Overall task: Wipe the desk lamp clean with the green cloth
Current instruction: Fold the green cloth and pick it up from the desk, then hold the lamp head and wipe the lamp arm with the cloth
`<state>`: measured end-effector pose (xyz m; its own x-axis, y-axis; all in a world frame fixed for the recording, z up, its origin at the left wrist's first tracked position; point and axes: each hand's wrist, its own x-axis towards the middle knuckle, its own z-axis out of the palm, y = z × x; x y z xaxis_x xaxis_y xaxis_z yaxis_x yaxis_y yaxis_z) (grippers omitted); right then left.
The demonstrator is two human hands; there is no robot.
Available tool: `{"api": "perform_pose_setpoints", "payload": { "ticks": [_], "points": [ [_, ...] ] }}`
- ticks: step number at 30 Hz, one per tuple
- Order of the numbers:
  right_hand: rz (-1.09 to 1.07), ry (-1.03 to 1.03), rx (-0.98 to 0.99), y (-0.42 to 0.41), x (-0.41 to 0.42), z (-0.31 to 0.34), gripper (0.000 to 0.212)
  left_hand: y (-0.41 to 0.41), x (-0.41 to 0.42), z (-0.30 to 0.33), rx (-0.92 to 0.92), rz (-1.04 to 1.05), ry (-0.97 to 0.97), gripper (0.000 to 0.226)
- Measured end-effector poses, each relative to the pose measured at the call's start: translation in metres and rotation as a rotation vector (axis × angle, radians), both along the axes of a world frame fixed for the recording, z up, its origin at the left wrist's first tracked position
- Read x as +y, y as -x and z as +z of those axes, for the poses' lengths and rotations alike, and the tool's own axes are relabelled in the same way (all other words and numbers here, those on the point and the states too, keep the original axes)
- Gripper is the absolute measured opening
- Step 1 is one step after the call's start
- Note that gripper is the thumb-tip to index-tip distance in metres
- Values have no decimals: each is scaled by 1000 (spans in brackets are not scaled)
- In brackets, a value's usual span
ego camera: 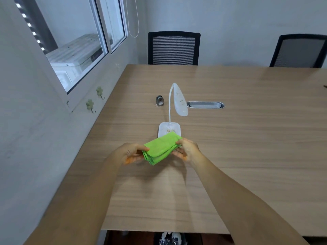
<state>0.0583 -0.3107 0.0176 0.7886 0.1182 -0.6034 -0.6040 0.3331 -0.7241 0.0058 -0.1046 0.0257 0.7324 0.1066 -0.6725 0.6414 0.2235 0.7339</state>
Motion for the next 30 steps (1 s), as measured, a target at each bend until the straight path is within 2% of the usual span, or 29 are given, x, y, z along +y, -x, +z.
{"api": "perform_pose_setpoints", "payload": {
  "ticks": [2, 5, 8, 12, 15, 17, 19, 22, 25, 27, 30],
  "points": [
    [-67, -42, 24, 0, 2, 2, 21, -1, -1, 2, 8, -19, 33, 9],
    [-76, -118, 42, 3, 6, 7, 27, 1, -1, 2, 27, -83, 63, 18],
    [55, -103, 64, 7, 12, 5, 35, 3, -3, 1, 19, -139, 41, 24],
    [275, -43, 51, 18, 17, 8, 23, 2, -10, 1, 1, -186, 38, 15],
    [254, -4, -21, 20, 18, 7, 43, 1, -13, 2, 21, -214, 20, 15],
    [199, 78, -66, 18, 15, 9, 45, -3, -15, 5, 45, -265, -22, 18],
    [135, 137, -81, 12, 5, 14, 39, -12, -15, 12, 47, -309, -136, 30],
    [45, 253, -125, 0, -22, 28, 34, -40, -10, 38, -46, -233, -298, 52],
    [31, 325, -217, -9, -51, 46, 33, -70, -13, 80, -209, -189, -284, 67],
    [54, 388, -314, -11, -66, 62, 32, -87, -22, 107, -299, -160, -232, 59],
    [80, 454, -479, -15, -77, 86, 34, -104, -43, 139, -365, -149, -178, 29]
  ]
}}
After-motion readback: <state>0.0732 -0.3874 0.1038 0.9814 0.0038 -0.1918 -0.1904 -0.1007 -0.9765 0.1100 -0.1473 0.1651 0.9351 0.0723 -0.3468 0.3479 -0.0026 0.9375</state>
